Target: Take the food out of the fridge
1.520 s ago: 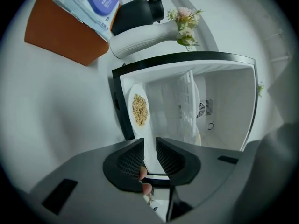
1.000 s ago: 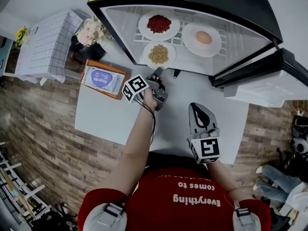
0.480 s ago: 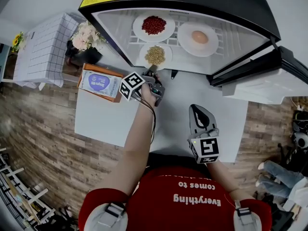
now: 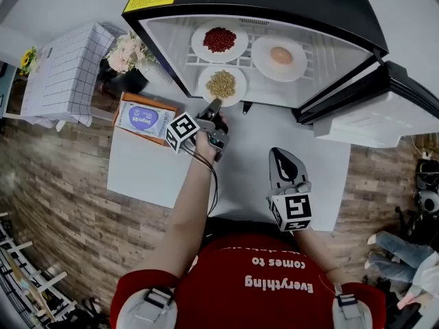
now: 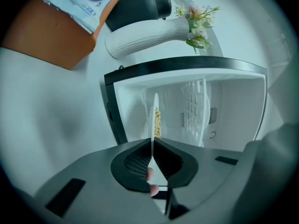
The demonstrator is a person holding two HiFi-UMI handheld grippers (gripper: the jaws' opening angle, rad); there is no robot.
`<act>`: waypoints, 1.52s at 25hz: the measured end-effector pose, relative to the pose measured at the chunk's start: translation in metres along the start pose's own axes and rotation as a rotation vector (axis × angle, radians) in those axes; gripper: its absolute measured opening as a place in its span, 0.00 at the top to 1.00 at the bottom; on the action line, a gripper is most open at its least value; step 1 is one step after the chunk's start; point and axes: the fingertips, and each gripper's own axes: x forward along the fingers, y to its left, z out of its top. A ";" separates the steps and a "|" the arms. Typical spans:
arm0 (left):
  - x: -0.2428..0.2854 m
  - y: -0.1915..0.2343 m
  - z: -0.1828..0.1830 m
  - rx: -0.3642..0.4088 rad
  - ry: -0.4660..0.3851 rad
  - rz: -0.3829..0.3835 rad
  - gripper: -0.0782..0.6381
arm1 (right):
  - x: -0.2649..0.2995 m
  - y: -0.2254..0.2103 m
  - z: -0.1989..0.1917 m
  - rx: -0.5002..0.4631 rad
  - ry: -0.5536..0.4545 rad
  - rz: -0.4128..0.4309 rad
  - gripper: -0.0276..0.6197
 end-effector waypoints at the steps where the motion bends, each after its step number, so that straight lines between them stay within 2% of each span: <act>1: -0.007 -0.005 -0.002 0.007 0.012 -0.012 0.86 | -0.002 0.000 0.002 -0.001 -0.006 -0.004 0.94; 8: -0.076 -0.036 -0.027 0.036 0.067 -0.096 0.86 | -0.020 0.008 0.005 -0.008 -0.022 -0.014 0.94; 12: -0.120 -0.045 -0.038 0.033 0.072 -0.127 0.86 | -0.029 0.020 0.009 -0.012 -0.043 -0.003 0.94; 14: -0.139 -0.045 -0.045 0.057 0.082 -0.132 0.86 | -0.032 0.026 0.012 -0.016 -0.057 0.006 0.94; 17: -0.165 -0.032 -0.053 0.097 0.096 -0.088 0.86 | -0.039 0.036 0.013 -0.020 -0.075 0.019 0.94; 19: -0.177 -0.023 -0.057 0.091 0.096 -0.073 0.86 | -0.043 0.041 0.012 -0.026 -0.079 0.025 0.94; 22: -0.189 -0.003 -0.065 0.057 0.092 -0.046 0.86 | -0.048 0.049 0.005 -0.019 -0.069 0.031 0.94; 27: -0.200 0.057 -0.080 -0.019 0.087 0.087 0.86 | -0.053 0.060 0.001 -0.023 -0.063 0.050 0.94; 29: -0.204 0.074 -0.084 -0.042 0.083 0.117 0.86 | -0.055 0.065 0.000 -0.030 -0.059 0.058 0.94; 38: -0.209 0.114 -0.084 -0.113 0.038 0.233 0.86 | -0.057 0.080 -0.001 -0.061 -0.055 0.093 0.94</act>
